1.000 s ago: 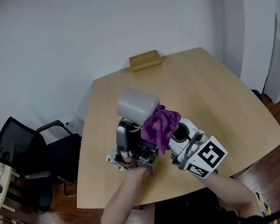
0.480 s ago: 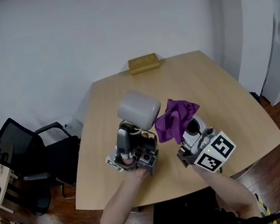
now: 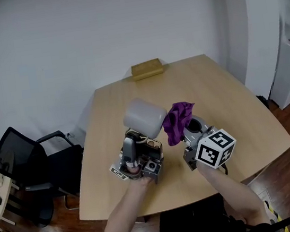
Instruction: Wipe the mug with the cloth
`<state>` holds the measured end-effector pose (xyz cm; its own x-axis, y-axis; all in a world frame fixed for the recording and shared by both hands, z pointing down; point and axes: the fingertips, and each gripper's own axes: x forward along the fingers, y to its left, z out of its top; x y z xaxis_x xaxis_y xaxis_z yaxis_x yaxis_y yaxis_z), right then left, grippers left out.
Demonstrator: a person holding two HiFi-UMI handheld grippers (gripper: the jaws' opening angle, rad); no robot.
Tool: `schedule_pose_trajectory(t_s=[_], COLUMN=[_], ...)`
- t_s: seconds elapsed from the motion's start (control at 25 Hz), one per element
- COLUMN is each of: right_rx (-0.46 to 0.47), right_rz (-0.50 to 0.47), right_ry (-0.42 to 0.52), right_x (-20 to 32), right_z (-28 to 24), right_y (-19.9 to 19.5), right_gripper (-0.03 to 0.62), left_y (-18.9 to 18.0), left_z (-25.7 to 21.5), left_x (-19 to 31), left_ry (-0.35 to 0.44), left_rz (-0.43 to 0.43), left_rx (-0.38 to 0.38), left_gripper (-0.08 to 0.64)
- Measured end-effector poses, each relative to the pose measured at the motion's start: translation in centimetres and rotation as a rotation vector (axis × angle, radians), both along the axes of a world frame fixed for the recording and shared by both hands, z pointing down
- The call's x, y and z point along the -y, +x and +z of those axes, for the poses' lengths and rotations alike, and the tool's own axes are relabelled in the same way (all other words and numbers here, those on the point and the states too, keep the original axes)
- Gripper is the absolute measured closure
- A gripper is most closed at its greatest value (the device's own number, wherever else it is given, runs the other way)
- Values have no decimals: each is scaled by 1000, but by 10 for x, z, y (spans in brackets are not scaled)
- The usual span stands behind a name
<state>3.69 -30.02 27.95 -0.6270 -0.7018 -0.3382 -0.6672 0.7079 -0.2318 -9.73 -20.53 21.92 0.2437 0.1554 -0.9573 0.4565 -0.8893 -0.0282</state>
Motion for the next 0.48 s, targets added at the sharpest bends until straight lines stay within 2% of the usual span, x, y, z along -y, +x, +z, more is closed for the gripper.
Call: schedule_pose_trajectory(t_s=[0.08, 0.16, 0.24, 0.32, 0.4, 0.48], right_rx=[70, 103, 68, 7, -17, -10], right_rz=[-18, -42, -62, -73, -64, -52], right_ry=[21, 138, 276, 339, 290, 165], right_x=[-7, -30, -57, -69, -58, -32], right_z=[-9, -31, -51, -55, -45, -26], right_y=[11, 12, 2, -11, -15, -7], right_gripper=[518, 518, 518, 518, 517, 518], left_y=[1, 1, 1, 4, 8, 14], left_z=[0, -1, 0, 1, 2, 3], left_x=[1, 4, 6, 5, 2, -1], left_ry=[3, -2, -11, -14, -6, 11], left_rz=[-8, -12, -12, -7, 4, 0], left_rx=[10, 14, 18, 26, 41, 79], left_gripper=[535, 535, 535, 535, 535, 534])
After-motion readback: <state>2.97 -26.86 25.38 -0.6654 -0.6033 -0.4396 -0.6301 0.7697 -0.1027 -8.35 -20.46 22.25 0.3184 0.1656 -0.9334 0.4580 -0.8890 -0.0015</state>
